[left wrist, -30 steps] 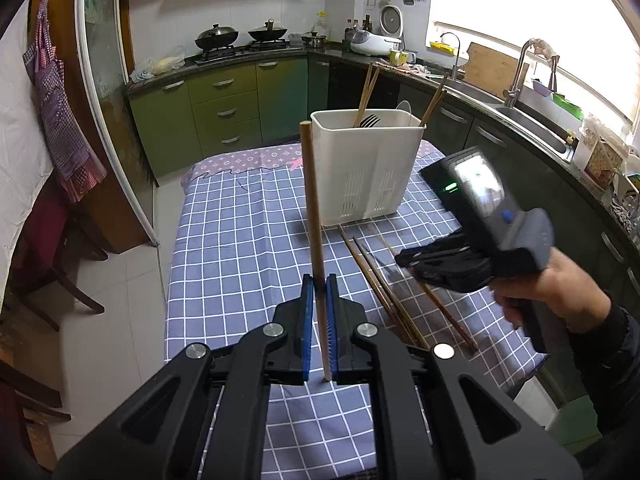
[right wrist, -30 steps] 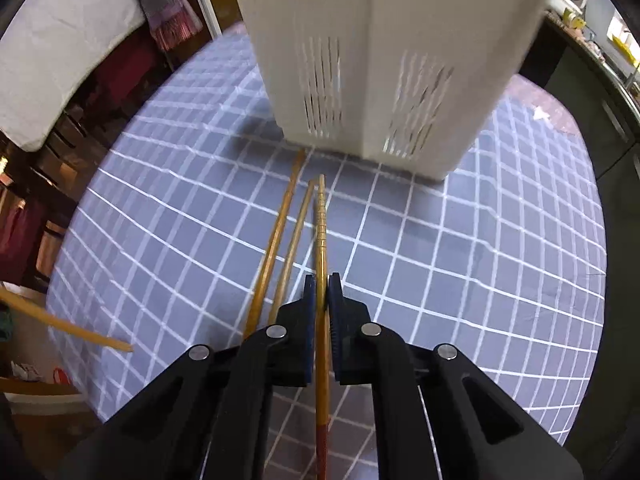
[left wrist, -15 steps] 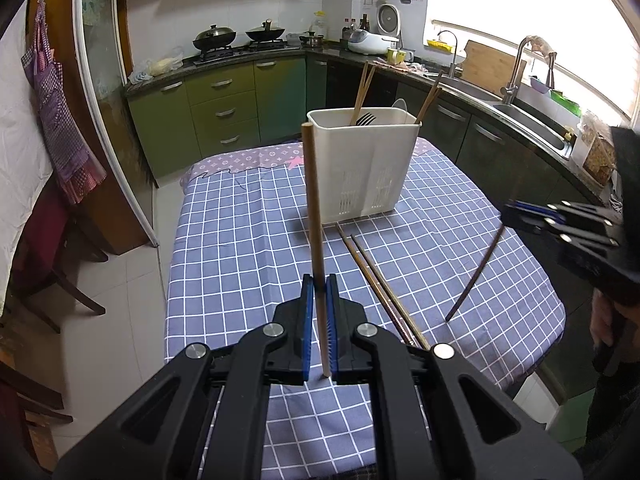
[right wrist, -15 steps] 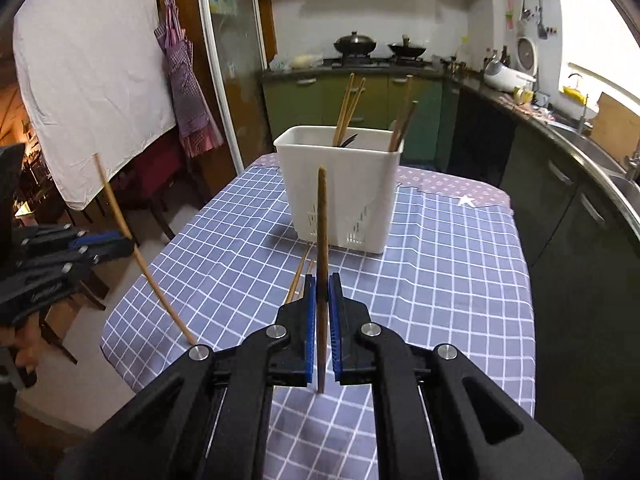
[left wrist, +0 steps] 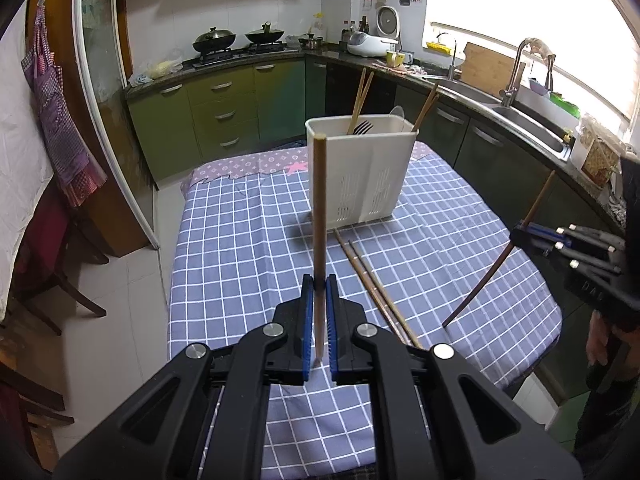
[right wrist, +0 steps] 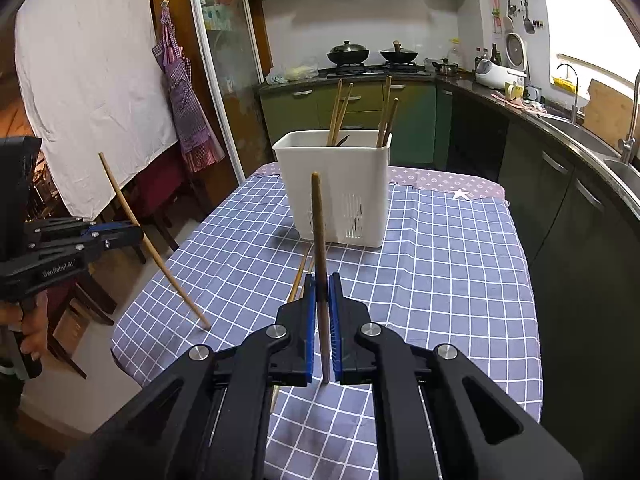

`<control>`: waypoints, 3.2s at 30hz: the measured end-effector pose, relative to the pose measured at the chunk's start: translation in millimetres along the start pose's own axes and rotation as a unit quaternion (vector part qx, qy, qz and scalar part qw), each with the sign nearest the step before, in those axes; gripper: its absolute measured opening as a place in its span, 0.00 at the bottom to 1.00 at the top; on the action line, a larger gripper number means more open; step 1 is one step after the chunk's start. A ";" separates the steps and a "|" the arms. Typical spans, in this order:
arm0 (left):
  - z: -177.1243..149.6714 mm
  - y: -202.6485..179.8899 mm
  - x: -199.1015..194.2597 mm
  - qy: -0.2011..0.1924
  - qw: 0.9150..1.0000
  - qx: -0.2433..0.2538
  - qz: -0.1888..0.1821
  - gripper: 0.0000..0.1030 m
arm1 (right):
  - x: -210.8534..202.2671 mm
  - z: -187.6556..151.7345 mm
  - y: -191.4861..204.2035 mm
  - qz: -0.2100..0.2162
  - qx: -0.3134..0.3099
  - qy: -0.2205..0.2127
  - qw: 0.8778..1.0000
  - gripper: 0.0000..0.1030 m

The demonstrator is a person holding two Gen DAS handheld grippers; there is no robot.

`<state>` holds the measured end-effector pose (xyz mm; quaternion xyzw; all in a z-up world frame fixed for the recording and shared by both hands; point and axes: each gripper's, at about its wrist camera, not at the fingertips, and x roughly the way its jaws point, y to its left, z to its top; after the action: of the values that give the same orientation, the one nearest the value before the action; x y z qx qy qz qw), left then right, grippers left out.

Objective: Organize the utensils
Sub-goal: 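Drop the chopstick into the holder with the left tool while the right tool carries its chopstick, then lower the chopstick into the white holder and open the right tool, then grasp one of the two remaining chopsticks with the left tool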

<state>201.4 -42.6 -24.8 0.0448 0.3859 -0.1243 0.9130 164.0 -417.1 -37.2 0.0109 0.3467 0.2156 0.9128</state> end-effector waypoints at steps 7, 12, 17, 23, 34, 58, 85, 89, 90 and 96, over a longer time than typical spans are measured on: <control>55.8 -4.0 -20.6 -0.030 0.999 0.007 -0.010 0.06 | -3.2 -3.1 -4.5 0.006 0.008 -0.005 1.000 0.07; 117.1 -13.4 -27.8 -0.062 0.998 0.011 -0.014 0.06 | -5.2 -5.9 -10.6 0.013 0.016 -0.007 1.000 0.07; 173.7 -22.4 -19.3 -0.101 0.995 0.001 -0.025 0.06 | -8.1 -9.7 -13.8 0.022 0.021 -0.009 0.999 0.07; 210.2 -26.5 20.4 -0.132 0.991 -0.005 0.001 0.06 | -11.2 -13.6 -15.9 0.027 0.025 -0.012 0.999 0.07; 186.9 -27.5 92.6 -0.048 0.999 0.008 0.020 0.06 | -9.8 -6.2 -15.5 0.025 0.022 -0.013 0.999 0.07; 82.4 18.6 -22.5 -0.050 0.999 -0.006 -0.018 0.26 | 15.4 214.7 -0.8 -0.056 -0.002 -0.155 0.986 0.07; 32.5 -24.2 113.0 0.154 0.986 -0.031 -0.048 0.32 | 27.2 30.6 -19.6 -0.070 -0.006 -0.012 0.997 0.35; 20.9 -36.4 152.7 0.196 0.979 -0.041 -0.037 0.32 | 54.1 -10.0 -49.2 -0.077 0.038 0.041 0.995 0.35; 18.3 -37.9 160.6 0.206 0.977 -0.046 -0.036 0.32 | 58.9 -16.3 -53.7 -0.078 0.043 0.049 0.995 0.35; 9.9 -46.1 194.4 0.253 0.965 -0.066 -0.032 0.28 | 72.7 -40.1 -77.7 -0.065 0.071 0.067 0.993 0.35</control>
<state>326.7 -126.2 -156.4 0.0019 0.6128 -0.1121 0.7823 216.8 -463.6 -126.5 0.0388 0.4218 0.1305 0.8964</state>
